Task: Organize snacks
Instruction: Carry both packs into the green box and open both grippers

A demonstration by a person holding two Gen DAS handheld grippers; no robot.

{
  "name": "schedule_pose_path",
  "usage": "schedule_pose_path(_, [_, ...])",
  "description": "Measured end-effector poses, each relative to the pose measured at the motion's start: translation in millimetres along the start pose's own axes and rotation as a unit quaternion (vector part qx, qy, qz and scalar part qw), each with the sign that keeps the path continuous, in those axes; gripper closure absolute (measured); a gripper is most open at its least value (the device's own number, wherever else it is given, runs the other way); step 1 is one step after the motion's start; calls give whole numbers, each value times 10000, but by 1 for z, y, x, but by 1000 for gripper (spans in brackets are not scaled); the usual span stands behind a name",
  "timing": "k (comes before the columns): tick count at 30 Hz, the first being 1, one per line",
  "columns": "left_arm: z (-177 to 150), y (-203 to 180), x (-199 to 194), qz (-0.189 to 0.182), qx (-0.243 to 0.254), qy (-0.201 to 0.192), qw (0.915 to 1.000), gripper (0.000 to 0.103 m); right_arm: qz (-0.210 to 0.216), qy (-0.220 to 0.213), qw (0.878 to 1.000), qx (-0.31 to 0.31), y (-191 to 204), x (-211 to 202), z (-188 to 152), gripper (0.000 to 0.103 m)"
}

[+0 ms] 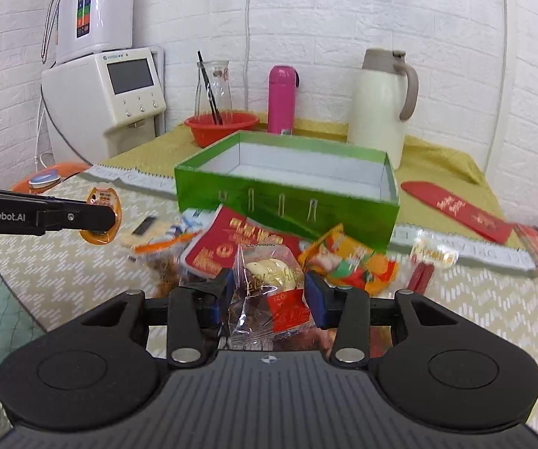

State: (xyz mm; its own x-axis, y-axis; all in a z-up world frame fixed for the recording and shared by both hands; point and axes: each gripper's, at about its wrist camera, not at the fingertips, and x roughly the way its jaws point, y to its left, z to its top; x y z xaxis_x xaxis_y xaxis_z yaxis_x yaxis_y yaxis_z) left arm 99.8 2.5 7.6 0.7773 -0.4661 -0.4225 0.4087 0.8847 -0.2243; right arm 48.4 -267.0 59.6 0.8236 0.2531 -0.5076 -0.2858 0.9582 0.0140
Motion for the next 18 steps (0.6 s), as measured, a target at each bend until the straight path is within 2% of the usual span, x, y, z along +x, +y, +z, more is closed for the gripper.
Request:
schedule_pose_path(3, [27, -3, 27, 88, 194, -145, 9997, 88, -124, -269, 9995, 60, -12, 14, 33, 30])
schedule_pose_path(5, [50, -1, 53, -26, 201, -195, 9996, 88, -155, -336, 9991, 188, -24, 29, 53, 30])
schedule_pose_path(9, [84, 0, 108, 88, 441, -144, 9989, 88, 122, -130, 9966, 802, -59, 72, 84, 30])
schedule_pose_path(13, [99, 11, 159, 43, 246, 224, 9994, 88, 201, 189, 9923, 1210, -81, 116, 89, 30])
schedule_pose_path(15, [98, 15, 179, 203, 261, 388, 9987, 88, 147, 330, 9909, 1297, -86, 135, 85, 30])
schedule_pose_path(18, [91, 23, 198, 173, 79, 643, 9978, 88, 43, 445, 9885, 1442, -92, 153, 76, 30])
